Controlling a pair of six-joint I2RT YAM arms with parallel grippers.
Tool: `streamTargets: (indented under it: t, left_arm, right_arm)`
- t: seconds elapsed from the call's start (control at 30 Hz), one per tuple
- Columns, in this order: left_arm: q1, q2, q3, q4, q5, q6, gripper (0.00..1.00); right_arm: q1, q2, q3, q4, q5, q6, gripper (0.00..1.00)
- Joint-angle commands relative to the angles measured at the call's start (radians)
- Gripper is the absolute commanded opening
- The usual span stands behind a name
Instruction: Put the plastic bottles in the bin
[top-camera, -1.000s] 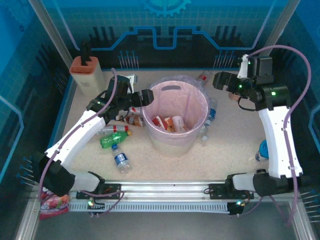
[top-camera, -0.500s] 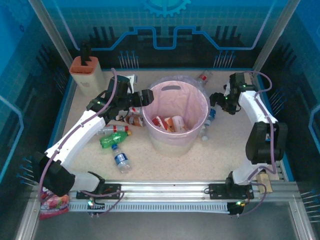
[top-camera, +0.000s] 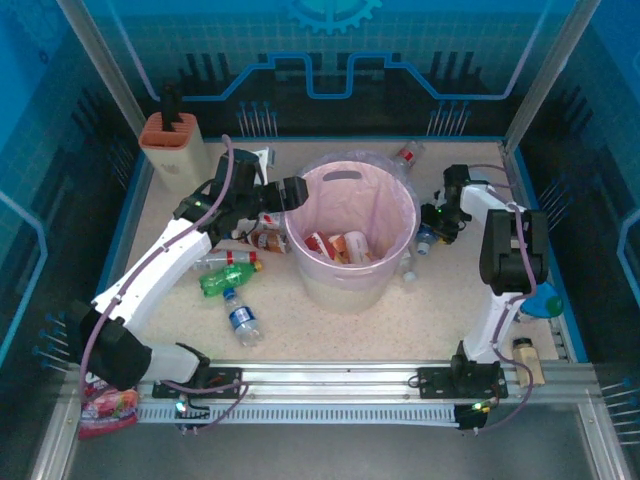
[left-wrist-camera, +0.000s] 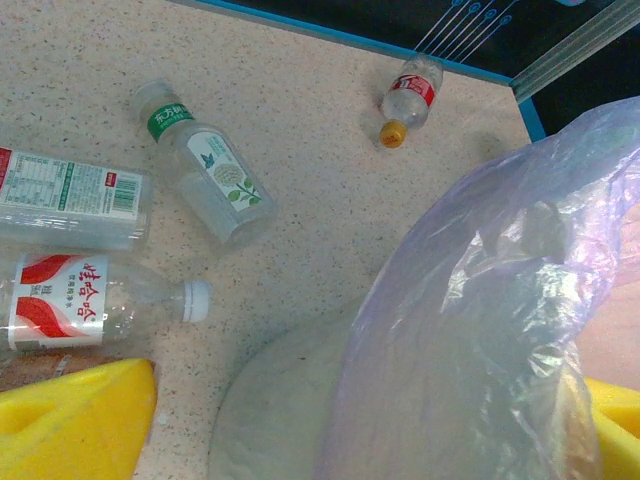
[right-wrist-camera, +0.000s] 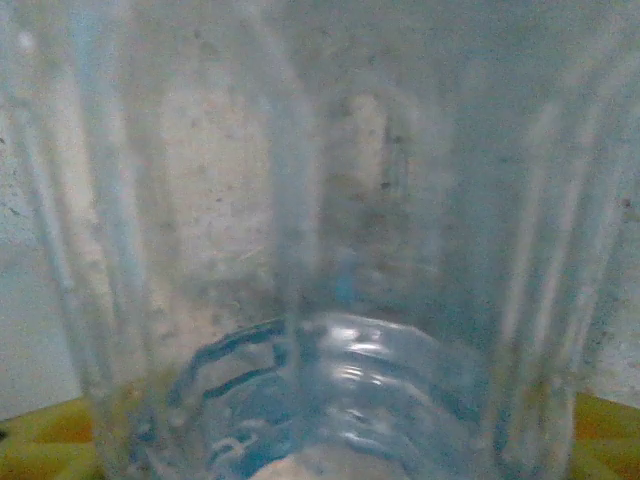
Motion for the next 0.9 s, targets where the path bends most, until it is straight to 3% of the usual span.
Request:
streamTargets:
  t: [0.0,0.23,0.53,0.67,0.87]
  left_arm:
    - [0.011,0.025,0.019,-0.01,-0.01,-0.005,0.9]
    - [0.011,0.033,0.023,-0.005,-0.004,-0.007,0.9]
    - [0.011,0.033,0.025,-0.004,0.02,-0.003,0.89]
    - [0.011,0.031,0.023,0.002,0.016,-0.002,0.89]
    - [0.011,0.032,0.022,0.007,0.027,-0.001,0.89]
  right_arm:
    - [-0.004,-0.014,-0.003,-0.001,0.025,-0.006,0.67]
    - [-0.018,-0.066,0.055,-0.1,0.065,-0.053,0.62]
    - [-0.014,-0.313,0.296,-0.415,0.04,-0.14,0.6]
    - [0.034,-0.388,0.435,-0.524,0.017,-0.145,0.59]
    - [0.186,-0.389,0.729,-0.681,0.152,-0.138,0.57]
